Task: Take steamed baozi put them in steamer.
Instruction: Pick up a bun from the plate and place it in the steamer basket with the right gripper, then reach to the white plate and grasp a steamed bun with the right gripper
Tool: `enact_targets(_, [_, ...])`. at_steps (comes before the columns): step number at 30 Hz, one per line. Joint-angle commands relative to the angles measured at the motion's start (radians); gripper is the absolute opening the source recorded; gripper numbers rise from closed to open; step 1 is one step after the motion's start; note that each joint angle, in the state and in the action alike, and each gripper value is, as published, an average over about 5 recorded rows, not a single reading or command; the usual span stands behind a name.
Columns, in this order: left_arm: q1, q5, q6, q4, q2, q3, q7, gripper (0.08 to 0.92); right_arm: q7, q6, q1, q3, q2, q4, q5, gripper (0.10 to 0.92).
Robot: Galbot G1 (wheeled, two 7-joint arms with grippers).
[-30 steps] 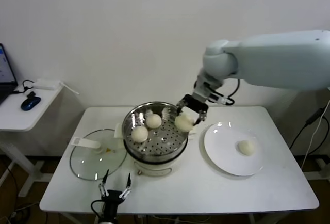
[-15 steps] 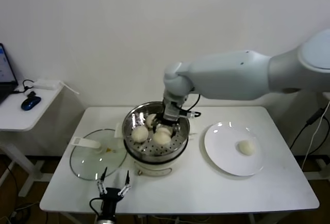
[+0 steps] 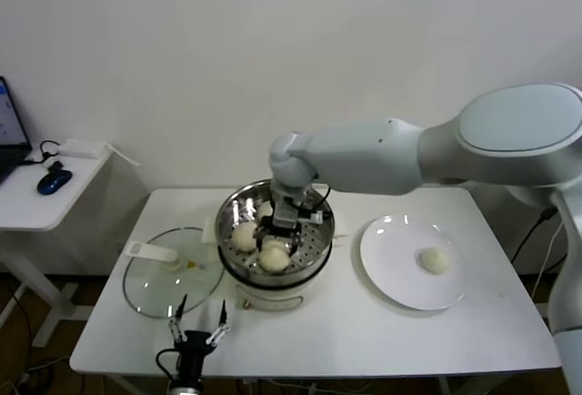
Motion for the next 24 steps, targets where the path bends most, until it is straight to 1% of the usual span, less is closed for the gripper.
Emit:
enact_targets(1, [0.005, -0.001, 0.001, -0.006, 0.002, -0.001, 0.001, 0.823, -0.052, 0.046, 0.081, -0.038, 0.002, -0.036, 0.082, 0.788])
enact_targets(3, [0.007, -0.001, 0.001, -0.009, 0.002, -0.001, 0.001, 0.823, -0.112, 0.055, 0.160, -0.082, -0.021, -0.033, 0.156, 0.814])
enact_targets(6, [0.012, 0.001, 0.000, -0.014, 0.002, 0.000, 0.001, 0.823, -0.196, 0.041, 0.258, -0.142, -0.074, -0.036, 0.240, 0.821])
enact_targets(8, [0.014, 0.003, -0.001, -0.017, 0.002, 0.001, 0.001, 0.823, -0.213, -0.035, 0.303, -0.182, -0.131, -0.028, 0.272, 0.822])
enact_targets(10, [0.015, 0.004, -0.001, -0.017, 0.002, 0.002, 0.001, 0.823, -0.199, -0.160, 0.331, -0.224, -0.199, -0.005, 0.294, 0.823])
enact_targets(14, [0.013, 0.007, -0.001, -0.010, 0.001, 0.003, 0.003, 0.823, -0.123, -0.426, 0.348, -0.317, -0.363, 0.089, 0.356, 0.823])
enact_targets(16, [0.012, 0.008, -0.001, -0.006, 0.000, 0.003, 0.005, 0.823, -0.095, -0.520, 0.333, -0.348, -0.441, 0.122, 0.377, 0.823])
enact_targets(20, [0.009, 0.016, -0.002, 0.003, -0.002, 0.006, 0.005, 0.823, -0.068, -0.629, 0.255, -0.364, -0.574, 0.142, 0.374, 0.823])
enact_targets(24, [0.005, 0.018, -0.003, 0.013, -0.004, 0.006, 0.004, 0.823, -0.062, -0.656, 0.169, -0.343, -0.660, 0.110, 0.326, 0.823])
